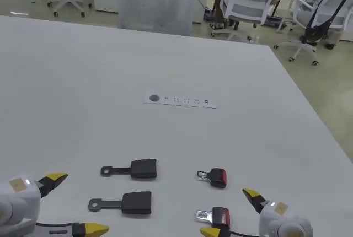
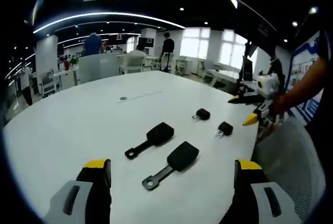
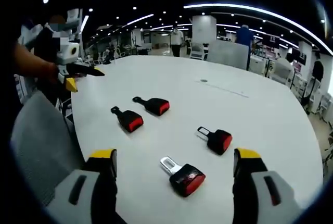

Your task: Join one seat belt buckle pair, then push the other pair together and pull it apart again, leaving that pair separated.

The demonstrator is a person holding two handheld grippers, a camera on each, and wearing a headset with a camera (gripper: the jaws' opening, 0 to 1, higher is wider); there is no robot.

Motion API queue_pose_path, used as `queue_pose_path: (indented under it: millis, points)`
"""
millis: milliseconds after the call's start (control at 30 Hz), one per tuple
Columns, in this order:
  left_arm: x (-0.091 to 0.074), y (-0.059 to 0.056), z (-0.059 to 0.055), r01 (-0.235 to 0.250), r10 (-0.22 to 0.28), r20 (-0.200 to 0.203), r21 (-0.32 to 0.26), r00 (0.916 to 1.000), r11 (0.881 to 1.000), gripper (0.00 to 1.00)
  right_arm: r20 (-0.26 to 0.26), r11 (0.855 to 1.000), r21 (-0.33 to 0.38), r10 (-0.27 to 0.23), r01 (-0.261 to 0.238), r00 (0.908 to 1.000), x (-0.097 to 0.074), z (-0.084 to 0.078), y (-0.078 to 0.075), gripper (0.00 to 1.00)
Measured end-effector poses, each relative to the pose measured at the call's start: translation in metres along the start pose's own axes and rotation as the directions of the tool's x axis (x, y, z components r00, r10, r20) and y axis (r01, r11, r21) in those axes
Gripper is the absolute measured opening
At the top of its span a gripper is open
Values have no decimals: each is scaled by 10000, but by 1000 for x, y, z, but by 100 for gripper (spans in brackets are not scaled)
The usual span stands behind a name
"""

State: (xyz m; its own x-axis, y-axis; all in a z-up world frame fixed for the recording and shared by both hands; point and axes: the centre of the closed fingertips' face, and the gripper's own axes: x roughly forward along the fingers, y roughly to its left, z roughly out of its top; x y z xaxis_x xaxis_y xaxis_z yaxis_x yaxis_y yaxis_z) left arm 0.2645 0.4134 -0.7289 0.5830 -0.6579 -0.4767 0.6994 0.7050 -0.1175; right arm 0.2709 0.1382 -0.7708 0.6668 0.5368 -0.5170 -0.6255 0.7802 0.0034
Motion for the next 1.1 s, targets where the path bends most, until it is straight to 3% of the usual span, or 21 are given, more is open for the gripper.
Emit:
queue_pose_path:
  millis: [400,1100]
  points:
    - [-1,-2,0,28,-28,-3,13,10000,10000,100,59,10000,0,-36,36,10000,0,1,0,95]
    - [8,-4,-3,274,-271,-271,127,9993,9995,100,-269,9994,-172,290,-295,9992,2,-6,-2,94]
